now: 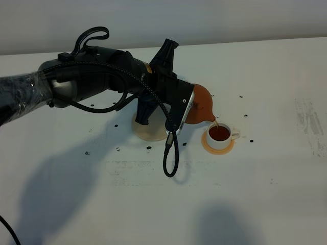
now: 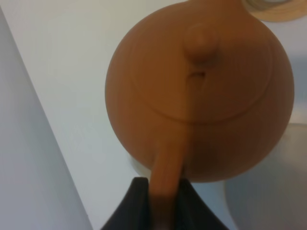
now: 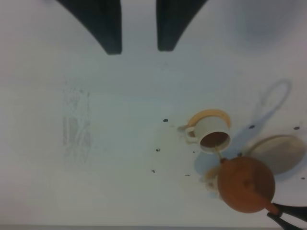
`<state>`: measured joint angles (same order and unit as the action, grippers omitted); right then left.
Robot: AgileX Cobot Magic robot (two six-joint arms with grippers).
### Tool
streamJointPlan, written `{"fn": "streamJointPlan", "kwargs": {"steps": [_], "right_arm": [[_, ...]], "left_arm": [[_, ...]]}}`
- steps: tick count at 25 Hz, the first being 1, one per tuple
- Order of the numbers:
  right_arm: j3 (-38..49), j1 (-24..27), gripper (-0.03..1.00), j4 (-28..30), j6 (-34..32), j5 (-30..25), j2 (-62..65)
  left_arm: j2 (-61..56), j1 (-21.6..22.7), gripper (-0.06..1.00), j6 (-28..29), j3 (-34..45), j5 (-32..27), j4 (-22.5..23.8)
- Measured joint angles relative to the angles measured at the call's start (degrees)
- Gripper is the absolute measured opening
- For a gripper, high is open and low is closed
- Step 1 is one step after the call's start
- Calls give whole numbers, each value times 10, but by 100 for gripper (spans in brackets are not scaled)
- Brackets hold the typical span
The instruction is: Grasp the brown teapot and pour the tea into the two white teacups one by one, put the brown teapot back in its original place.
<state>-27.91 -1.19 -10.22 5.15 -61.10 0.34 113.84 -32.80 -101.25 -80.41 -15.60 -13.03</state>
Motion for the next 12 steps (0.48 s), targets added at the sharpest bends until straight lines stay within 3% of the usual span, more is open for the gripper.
{"fn": "streamJointPlan", "kwargs": {"steps": [12], "right_arm": [[0,0,20,0,0,0,0]], "left_arm": [[0,0,11,0,0,0,10]]}}
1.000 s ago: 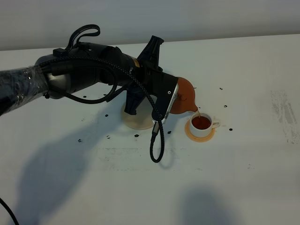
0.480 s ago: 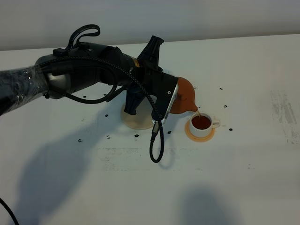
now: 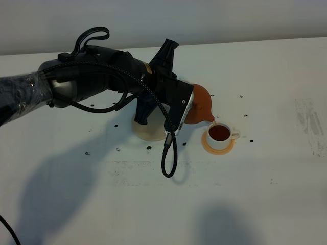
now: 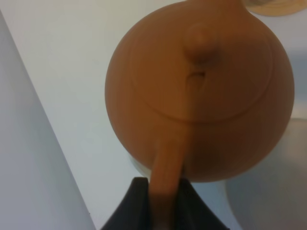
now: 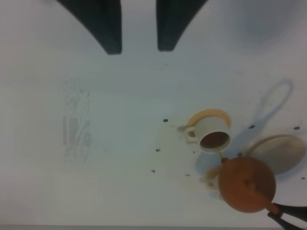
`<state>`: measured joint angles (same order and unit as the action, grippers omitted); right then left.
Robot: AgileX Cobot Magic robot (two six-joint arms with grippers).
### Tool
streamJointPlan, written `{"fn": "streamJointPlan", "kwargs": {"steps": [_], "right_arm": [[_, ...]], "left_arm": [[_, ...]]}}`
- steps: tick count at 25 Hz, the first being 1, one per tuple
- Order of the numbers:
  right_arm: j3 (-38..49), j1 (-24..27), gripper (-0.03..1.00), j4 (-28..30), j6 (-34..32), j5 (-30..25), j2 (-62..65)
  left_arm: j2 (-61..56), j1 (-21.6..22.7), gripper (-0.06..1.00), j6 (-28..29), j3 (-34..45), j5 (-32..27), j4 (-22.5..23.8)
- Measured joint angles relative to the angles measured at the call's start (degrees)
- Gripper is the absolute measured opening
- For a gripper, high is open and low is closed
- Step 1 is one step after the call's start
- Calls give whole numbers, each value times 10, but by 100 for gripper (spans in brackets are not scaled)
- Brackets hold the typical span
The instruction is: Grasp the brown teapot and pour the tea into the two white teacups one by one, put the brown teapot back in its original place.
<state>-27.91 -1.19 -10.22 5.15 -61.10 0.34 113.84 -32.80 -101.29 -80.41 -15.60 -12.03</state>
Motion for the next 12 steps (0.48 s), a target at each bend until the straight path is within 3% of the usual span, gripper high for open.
{"fn": "streamJointPlan", "kwargs": {"steps": [6,12], "right_arm": [[0,0,20,0,0,0,0],[0,0,20,0,0,0,0]], "left_arm": [[0,0,11,8,0,-16,-6],[0,0,11,58,0,-34,-13]]}}
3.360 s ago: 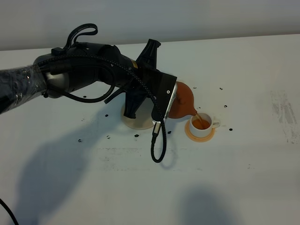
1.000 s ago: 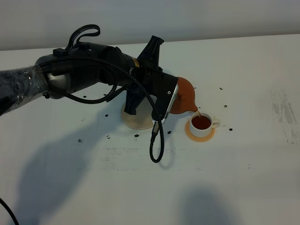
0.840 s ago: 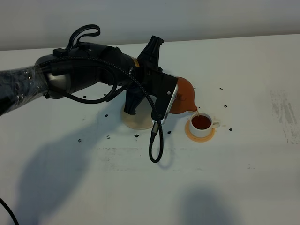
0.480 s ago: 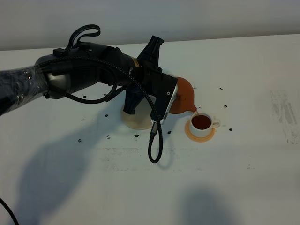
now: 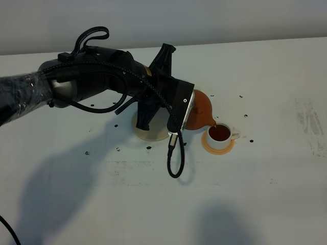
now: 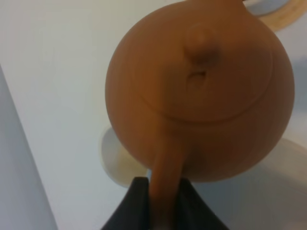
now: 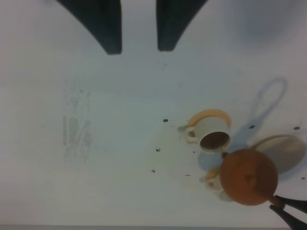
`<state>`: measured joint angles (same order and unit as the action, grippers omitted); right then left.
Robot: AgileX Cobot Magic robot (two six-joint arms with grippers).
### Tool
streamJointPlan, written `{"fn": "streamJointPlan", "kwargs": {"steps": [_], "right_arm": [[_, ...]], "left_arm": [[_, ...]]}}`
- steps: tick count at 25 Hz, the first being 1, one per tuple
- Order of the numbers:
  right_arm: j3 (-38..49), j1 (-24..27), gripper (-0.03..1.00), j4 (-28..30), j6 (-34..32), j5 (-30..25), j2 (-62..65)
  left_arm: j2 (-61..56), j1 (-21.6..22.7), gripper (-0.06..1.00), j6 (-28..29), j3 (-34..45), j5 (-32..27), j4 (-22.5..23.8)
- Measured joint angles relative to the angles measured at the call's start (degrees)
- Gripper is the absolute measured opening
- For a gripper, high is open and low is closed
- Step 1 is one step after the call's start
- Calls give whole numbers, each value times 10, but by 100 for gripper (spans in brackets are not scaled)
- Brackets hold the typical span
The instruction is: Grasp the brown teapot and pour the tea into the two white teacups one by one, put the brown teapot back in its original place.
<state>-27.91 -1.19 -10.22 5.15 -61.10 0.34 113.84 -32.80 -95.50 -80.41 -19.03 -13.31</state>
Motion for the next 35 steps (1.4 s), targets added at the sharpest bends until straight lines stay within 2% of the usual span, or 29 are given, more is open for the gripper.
{"fn": "streamJointPlan", "kwargs": {"steps": [10,15,24,30,35], "right_arm": [[0,0,20,0,0,0,0],[0,0,20,0,0,0,0],[0,0,20,0,0,0,0],[0,0,20,0,0,0,0],[0,0,20,0,0,0,0]], "left_arm": [[0,0,11,48,0,-19,-1],[-3,0,11,69,0,-36,-29],[-30,4,11,157,1,-71,-46],[-32,5,11,203,2,-115,-83],[-52,7,11,215,36,-103,-117]]}}
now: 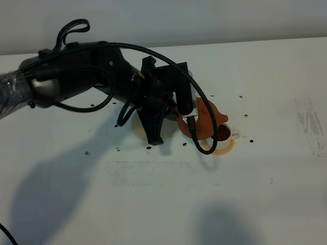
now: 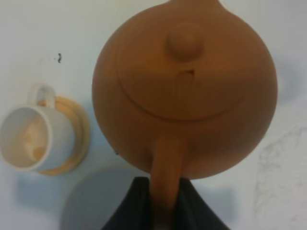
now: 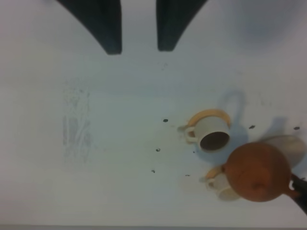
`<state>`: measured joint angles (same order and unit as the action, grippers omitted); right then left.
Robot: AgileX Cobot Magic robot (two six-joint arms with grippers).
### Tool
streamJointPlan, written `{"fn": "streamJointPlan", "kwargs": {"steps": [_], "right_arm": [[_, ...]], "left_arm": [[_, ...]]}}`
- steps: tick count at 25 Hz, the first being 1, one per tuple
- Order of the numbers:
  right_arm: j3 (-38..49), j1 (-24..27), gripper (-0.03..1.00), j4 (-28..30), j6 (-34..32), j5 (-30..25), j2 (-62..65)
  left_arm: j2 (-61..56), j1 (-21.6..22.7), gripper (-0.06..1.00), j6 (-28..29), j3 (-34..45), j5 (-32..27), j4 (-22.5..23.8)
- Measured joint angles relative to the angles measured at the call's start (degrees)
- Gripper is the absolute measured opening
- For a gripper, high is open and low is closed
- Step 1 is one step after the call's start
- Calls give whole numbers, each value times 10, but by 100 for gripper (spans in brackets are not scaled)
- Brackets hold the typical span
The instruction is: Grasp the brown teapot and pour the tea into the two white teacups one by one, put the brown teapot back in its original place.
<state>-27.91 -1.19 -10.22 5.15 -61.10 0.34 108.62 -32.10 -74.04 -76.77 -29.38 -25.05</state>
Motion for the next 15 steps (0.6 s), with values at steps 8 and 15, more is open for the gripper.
{"fn": "streamJointPlan", "kwargs": {"steps": [8,15], "right_arm": [[0,0,20,0,0,0,0],[0,0,20,0,0,0,0]], "left_arm": [[-30,16,11,-1,86,32,-38],[-32,18,11,-46,145,73,-97]]}}
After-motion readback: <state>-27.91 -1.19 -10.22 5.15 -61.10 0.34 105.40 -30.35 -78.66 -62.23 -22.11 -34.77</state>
